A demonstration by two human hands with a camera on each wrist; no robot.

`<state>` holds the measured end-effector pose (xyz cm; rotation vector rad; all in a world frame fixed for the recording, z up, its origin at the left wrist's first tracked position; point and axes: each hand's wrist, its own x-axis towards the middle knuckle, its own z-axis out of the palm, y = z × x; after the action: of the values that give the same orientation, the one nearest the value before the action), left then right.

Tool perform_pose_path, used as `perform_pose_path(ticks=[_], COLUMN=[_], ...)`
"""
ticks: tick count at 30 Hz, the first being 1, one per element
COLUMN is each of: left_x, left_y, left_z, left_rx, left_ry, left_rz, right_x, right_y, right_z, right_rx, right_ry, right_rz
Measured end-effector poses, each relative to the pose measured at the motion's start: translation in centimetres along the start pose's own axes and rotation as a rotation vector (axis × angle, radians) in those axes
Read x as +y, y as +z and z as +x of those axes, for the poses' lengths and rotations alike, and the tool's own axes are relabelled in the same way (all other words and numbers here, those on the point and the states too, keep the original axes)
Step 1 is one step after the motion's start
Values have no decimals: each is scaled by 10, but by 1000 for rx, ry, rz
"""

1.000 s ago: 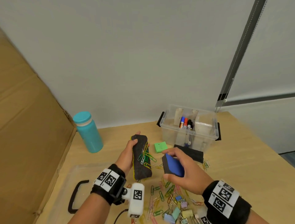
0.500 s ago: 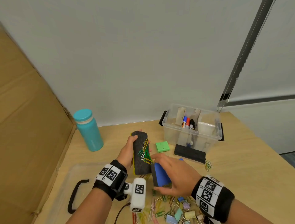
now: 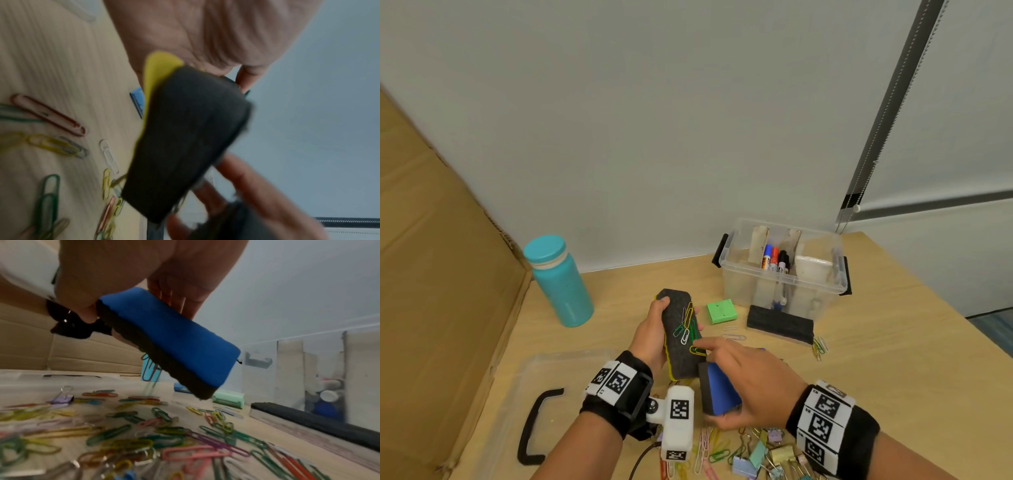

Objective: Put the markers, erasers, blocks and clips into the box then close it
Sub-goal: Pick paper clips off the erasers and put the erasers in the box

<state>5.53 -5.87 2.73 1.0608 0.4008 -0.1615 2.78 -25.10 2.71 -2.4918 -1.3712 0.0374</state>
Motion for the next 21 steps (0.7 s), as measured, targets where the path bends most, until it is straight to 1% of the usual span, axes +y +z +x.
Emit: perform_pose_path(ticks=[5,8,10,12,15,19,21], left_x=[1,2,0,-2,-2,2,2], left_y=[-9,-10,-9,-8,-3,-3,-6], left_z=[0,-2,-4,-6,-9,-12,-13], left_rx=[61,69,60,56,49,49,55], left_ry=[-2,-7,-8,-10,-16,-6,2], left_rz=[3,12,23,22,-17,-55,-57], right_x=[9,13,10,3,-4,-4,0], right_y=[-5,-12,-15,-17,-14,-11,-11], right_z=[-5,-2,2,7,11,8,4], right_rx=[-112,-111,-75,-29,-36,-56,-74], right_ry=[77,87,50,-20,-88,-93,-60], right_rz=[-57,-75,-67,-73,-55,-67,-55])
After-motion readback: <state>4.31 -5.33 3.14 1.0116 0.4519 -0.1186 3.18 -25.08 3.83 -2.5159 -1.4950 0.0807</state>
